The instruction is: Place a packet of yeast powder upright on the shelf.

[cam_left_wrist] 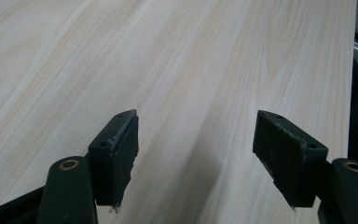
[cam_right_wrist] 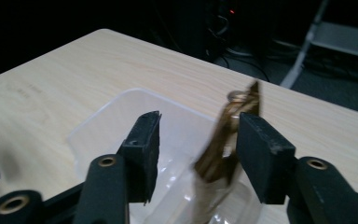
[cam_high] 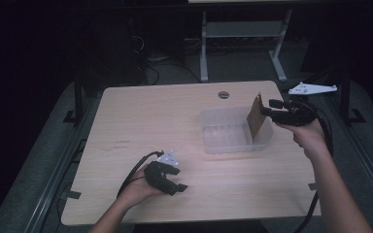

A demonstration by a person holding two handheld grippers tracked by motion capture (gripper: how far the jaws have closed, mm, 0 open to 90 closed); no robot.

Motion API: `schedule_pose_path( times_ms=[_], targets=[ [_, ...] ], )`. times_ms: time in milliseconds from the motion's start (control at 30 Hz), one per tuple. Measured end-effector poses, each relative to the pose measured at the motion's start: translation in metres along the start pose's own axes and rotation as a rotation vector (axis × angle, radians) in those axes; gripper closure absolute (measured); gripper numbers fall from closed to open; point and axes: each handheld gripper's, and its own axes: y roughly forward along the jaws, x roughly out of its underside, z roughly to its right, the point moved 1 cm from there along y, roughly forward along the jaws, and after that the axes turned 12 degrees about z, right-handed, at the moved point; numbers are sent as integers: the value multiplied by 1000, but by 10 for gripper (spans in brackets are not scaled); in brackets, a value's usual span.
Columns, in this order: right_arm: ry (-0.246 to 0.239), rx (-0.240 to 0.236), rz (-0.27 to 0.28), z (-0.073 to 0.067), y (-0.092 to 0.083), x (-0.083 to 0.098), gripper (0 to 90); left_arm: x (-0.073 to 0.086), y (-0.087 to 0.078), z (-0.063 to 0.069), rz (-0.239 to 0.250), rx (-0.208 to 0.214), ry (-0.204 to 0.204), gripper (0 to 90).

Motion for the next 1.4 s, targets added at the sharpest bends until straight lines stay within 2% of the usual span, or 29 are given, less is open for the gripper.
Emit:
schedule_pose_path(
  times_ms=[33, 67, 100, 133, 167, 200, 233, 267, 367, 467, 500, 567, 600, 633, 767, 800, 833, 867, 967, 1000, 1067, 1133, 1267, 1333, 1400],
  targets=[
    [0, 0, 0, 0, 0, 0, 479, 0, 0, 0, 0, 0, 0, 308],
    [-11, -33, 8, -9, -2, 3, 469, 1, -1, -1, 3, 2, 5, 308],
    [-11, -33, 8, -9, -2, 3, 469, 1, -1, -1, 3, 2, 5, 308],
    [-28, -58, 6, -18, -2, 6, 460, 1, -1, 0, 14, -1, 0, 308],
    [-28, -58, 6, -18, -2, 6, 460, 1, -1, 0, 14, -1, 0, 308],
    [-36, -89, 6, -28, -2, 10, 458, 2, -2, 1, 18, -1, -1, 308],
    [-36, -89, 6, -28, -2, 10, 458, 2, -2, 1, 18, -1, -1, 308],
    [-48, -117, 8, -37, -1, 15, 454, 2, -3, 1, 10, 3, 7, 308],
    [-61, -166, -4, -50, 4, 22, 444, 3, -4, 2, 17, 3, 8, 308],
    [-82, -191, -20, -58, 8, 27, 440, 2, -4, 2, 22, 2, 15, 308],
    [-86, -222, -29, -66, 11, 33, 440, 2, -4, 3, 23, 4, 13, 308],
    [-96, -252, -47, -72, 15, 40, 433, 2, -3, 3, 28, 2, 17, 308],
    [-96, -252, -47, -72, 15, 40, 433, 2, -3, 3, 28, 2, 17, 309],
    [-119, -273, -69, -77, 18, 46, 426, 2, -3, 3, 25, 8, 15, 309],
    [-124, -309, -92, -85, 24, 55, 420, 3, -2, 4, 23, 14, 10, 310],
    [-134, -331, -111, -90, 27, 61, 417, 3, -2, 4, 22, 18, 9, 310],
    [-134, -331, -111, -90, 27, 61, 417, 4, -2, 4, 20, 20, 20, 310],
    [-143, -367, -133, -95, 31, 68, 414, 4, -1, 4, 19, 27, 24, 310],
    [-149, -390, -153, -99, 35, 75, 413, 5, 0, 5, 16, 28, 30, 310],
    [-152, -421, -169, -104, 40, 81, 410, 5, 2, 6, 13, 32, 29, 310],
    [-152, -432, -177, -106, 43, 84, 408, 6, 2, 7, 11, 33, 33, 310],
    [-162, -455, -222, -114, 50, 94, 398, 6, 4, 7, 2, 36, 50, 310],
    [-213, -447, -265, -126, 56, 103, 390, 7, 7, 8, -4, 38, 49, 310],
    [-191, -469, -269, -131, 59, 109, 395, 7, 9, 9, -6, 38, 55, 310],
    [-205, -485, -296, -134, 64, 116, 394, 8, 10, 10, -7, 42, 58, 310]
  ],
)
